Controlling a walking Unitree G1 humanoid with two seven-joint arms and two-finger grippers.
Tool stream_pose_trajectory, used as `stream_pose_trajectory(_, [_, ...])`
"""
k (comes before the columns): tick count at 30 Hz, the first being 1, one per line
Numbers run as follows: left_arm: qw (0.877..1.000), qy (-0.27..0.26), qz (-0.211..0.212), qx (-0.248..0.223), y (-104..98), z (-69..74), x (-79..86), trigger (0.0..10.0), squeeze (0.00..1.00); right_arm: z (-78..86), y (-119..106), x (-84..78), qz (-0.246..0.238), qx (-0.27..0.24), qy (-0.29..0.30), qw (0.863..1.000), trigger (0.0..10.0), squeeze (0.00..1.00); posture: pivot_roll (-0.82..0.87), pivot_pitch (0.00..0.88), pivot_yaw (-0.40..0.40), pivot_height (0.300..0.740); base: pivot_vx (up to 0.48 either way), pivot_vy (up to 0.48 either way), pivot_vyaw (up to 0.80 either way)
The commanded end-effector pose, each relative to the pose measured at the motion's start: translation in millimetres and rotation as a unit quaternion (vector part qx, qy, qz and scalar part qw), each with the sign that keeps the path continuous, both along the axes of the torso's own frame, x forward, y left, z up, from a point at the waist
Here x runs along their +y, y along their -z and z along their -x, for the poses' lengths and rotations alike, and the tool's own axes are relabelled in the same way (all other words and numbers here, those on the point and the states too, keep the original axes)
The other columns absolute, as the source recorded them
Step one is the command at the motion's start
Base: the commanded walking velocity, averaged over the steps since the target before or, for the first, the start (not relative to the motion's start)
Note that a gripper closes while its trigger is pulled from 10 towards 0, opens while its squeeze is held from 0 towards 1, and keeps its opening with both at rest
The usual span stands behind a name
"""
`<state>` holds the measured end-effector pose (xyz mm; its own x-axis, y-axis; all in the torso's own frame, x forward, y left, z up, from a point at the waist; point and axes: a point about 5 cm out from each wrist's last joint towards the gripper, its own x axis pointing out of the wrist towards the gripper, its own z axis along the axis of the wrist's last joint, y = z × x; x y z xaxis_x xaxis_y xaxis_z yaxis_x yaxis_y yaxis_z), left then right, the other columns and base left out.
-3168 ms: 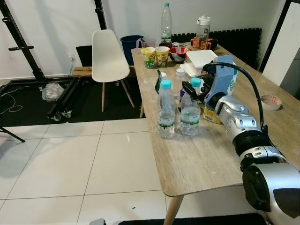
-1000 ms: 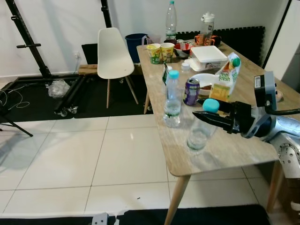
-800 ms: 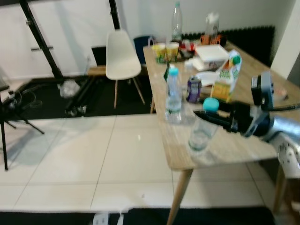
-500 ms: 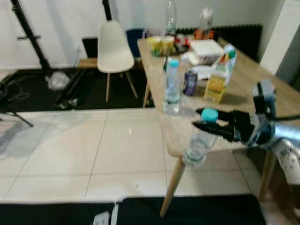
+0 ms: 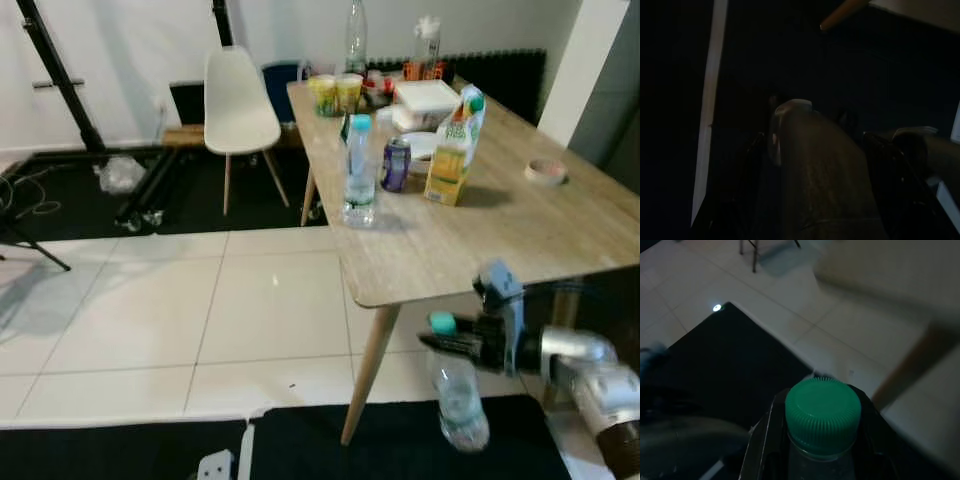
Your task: Restocking fridge
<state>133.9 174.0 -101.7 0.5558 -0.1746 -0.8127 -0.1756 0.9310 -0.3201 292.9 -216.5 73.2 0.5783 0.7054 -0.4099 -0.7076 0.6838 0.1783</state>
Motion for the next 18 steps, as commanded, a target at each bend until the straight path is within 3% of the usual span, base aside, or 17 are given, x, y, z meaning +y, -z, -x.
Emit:
stream_pose_trajectory(1, [1.0,0.002,0.001,0.025,5,12.9,0.5,10.0,0.0,5.5,19,-9.6,0.015,0.008,0.054,0.998,10.0,0.0,-0.09,0.0,0.021,0.74,0.0,0.0,0.0])
stream_pose_trajectory(4, [1.0,0.003,0.001,0.025,4,12.5,0.2,10.0,0.0,14.6,43,-18.7,0.024,0.025,0.135,0.99,10.0,0.0,-0.09,0.0,0.021,0.74,-0.311,0.0,0.0])
stream_pose_trajectory(5, [1.0,0.003,0.001,0.025,4,12.5,0.2,10.0,0.0,14.6,43,-18.7,0.024,0.025,0.135,0.99,10.0,0.0,-0.09,0.0,0.021,0.74,-0.311,0.0,0.0])
stream_pose_trajectory(8, [1.0,0.002,0.003,0.024,4,11.9,0.7,10.0,0.0,33.5,75,-36.2,0.064,0.056,0.281,0.956,10.0,0.0,-0.09,0.0,0.032,0.74,0.0,0.0,0.0])
stream_pose_trajectory(9, [1.0,0.002,0.003,0.024,4,11.9,0.7,10.0,0.0,33.5,75,-36.2,0.064,0.056,0.281,0.956,10.0,0.0,-0.09,0.0,0.032,0.74,0.0,0.0,0.0])
stream_pose_trajectory(11, [1.0,0.003,0.004,0.021,4,10.7,1.1,10.0,0.0,58.0,99,-44.8,0.068,0.104,0.367,0.922,10.0,0.0,-0.09,0.0,0.037,0.74,0.0,0.0,0.0])
stream_pose_trajectory(12, [1.0,0.005,0.003,0.019,3,10.2,1.4,10.0,0.0,79.2,116,-45.0,0.072,0.148,0.4,0.902,10.0,0.0,-0.09,0.0,0.037,0.74,0.0,0.0,0.0])
stream_pose_trajectory(16, [1.0,0.006,0.0,0.018,3,9.8,2.4,10.0,0.0,96.9,129,-42.4,0.088,0.18,0.409,0.89,10.0,0.0,-0.09,0.0,0.036,0.74,0.0,0.0,0.0])
stream_pose_trajectory(18, [1.0,0.011,-0.009,0.017,3,9.6,4.3,10.0,0.0,117.2,142,-39.5,0.103,0.215,0.425,0.873,10.0,0.0,-0.09,0.0,0.042,0.74,0.0,0.0,-0.78])
